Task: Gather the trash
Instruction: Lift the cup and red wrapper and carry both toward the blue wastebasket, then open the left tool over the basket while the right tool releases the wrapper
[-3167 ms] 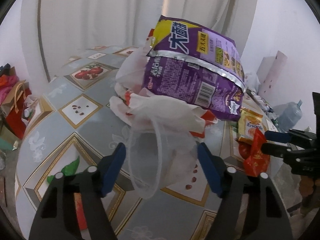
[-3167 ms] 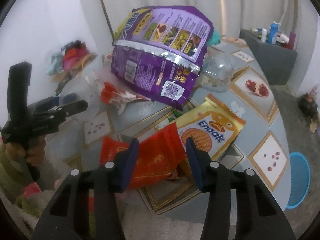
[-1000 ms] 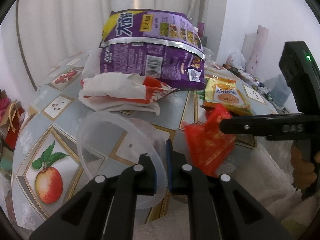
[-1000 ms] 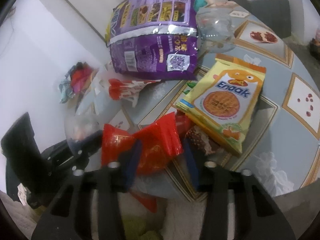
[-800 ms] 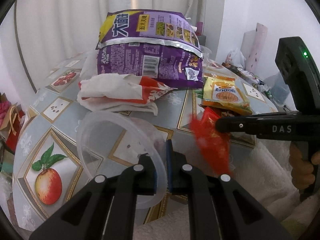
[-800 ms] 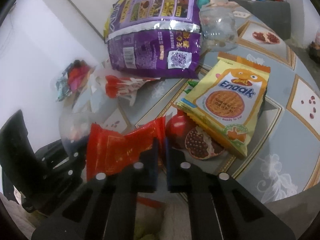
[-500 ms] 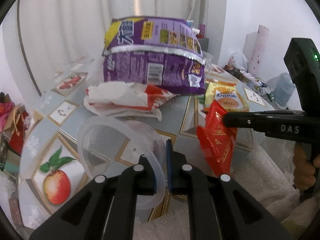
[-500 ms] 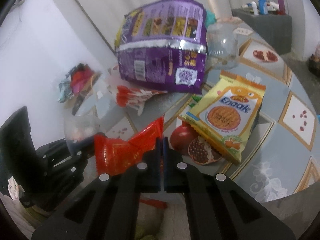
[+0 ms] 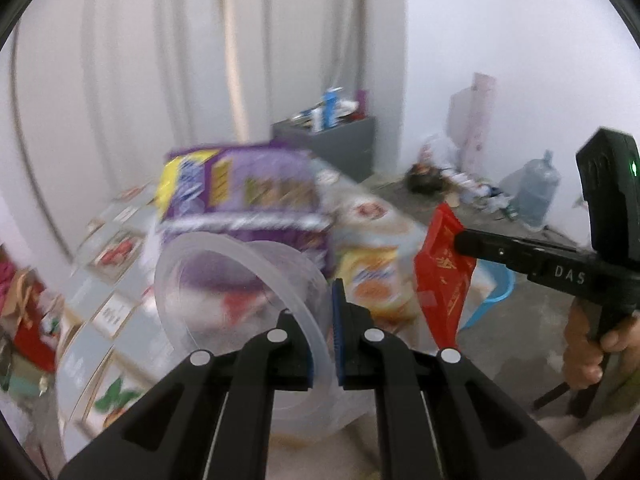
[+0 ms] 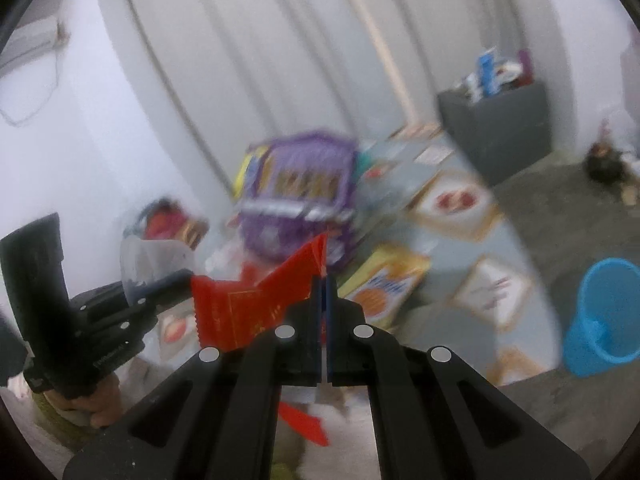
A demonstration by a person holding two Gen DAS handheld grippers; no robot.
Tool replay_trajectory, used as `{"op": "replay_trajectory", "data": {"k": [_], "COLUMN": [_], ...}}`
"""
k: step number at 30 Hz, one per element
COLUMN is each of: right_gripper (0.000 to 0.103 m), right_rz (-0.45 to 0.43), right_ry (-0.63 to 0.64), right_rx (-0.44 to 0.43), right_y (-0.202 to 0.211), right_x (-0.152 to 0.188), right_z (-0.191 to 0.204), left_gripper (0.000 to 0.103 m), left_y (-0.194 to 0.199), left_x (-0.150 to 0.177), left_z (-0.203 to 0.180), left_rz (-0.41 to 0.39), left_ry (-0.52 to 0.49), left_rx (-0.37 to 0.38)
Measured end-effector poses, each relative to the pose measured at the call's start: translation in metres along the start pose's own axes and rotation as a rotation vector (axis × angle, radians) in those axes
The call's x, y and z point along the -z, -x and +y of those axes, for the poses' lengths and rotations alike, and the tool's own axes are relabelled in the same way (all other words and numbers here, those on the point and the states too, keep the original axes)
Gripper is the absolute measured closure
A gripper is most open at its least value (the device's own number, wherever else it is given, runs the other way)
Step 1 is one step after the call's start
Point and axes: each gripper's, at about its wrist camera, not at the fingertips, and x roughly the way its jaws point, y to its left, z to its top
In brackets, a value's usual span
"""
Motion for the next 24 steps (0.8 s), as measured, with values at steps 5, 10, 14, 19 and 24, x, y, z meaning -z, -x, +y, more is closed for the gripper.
{"op": "replay_trajectory", "data": {"k": [5,10,14,19,24], "right_gripper": [0.103,0.103,0.103,0.103,0.103], "right_rz": [-0.126,-0.196,-0.191,-0.128,-0.042], "right_ry": [-0.091,-0.225,-0.330,-0.495,-0.628], "right_rx": [0.158,0.362,0.492,0.623,0.710], "right_y": [0.043,0.072,0.070,0.034,0.001], "right_x": [-0.018,-0.025,-0.024,-0.009,0.018], "right_z": [-0.064,-0.148,-0.215,-0.309,-0.381], "left_gripper": [0.096,0.096,0.096,0.096,0.096], "left_y": [-0.036,-0.123,-0.211,-0.323,-0.419], "left_x": [-0.064,-0.140,-0.175,-0.181,-0.146], "left_z": [-0.051,-0.123,-0.192,-0.271,-0.331], "left_rz": [0.003,0.173,0.367,0.551,0.734], "left_ry": [-0.050,-0.021,-0.032,-0.044,-0.047], "left_rx": [0.194,0.422,0.527,0.533,0.533]}}
